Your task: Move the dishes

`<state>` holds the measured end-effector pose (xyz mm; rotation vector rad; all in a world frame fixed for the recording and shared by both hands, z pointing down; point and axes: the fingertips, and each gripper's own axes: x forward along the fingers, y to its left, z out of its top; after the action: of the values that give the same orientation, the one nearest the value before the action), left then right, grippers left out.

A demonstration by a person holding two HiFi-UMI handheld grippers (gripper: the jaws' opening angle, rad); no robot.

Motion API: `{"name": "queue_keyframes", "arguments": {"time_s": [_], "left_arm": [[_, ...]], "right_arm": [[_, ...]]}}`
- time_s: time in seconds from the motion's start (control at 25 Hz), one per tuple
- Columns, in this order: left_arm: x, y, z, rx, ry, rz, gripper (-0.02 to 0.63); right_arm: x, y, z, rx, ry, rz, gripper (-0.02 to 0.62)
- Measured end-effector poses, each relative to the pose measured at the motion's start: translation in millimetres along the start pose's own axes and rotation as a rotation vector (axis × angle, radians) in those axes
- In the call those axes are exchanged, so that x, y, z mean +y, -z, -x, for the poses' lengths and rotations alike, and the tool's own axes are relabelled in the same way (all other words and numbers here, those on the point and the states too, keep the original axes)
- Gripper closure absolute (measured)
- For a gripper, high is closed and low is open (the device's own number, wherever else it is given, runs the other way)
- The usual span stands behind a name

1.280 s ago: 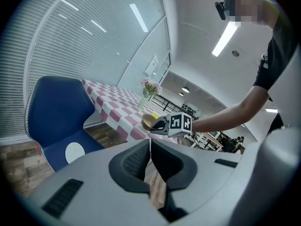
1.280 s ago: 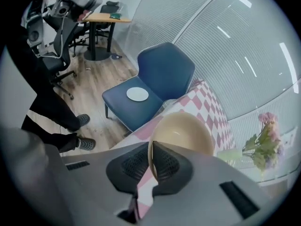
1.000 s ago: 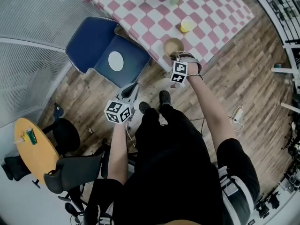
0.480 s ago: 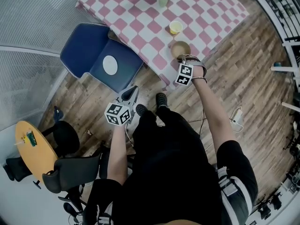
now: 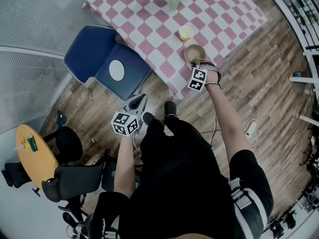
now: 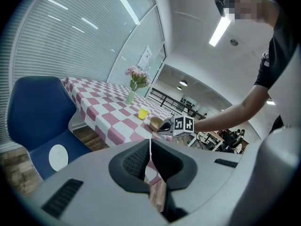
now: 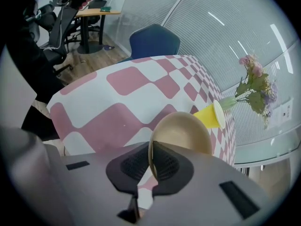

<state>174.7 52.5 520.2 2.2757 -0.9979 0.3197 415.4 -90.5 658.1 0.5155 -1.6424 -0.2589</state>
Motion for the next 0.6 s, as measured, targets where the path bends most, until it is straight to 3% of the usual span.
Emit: {"name": "queue_keyframes", "arguments": {"time_s": [0.44, 0.6], "left_arm": [[-10, -11, -16, -0.004, -0.007, -0.014, 0.577], [-14, -11, -14, -0.007, -0.017, -0.014, 0.577]], "right_arm": [[-23, 28, -4, 0.023, 0.024, -0.035, 0.561], [-24, 29, -2, 0.008, 0.045, -0.031, 0.495]]}}
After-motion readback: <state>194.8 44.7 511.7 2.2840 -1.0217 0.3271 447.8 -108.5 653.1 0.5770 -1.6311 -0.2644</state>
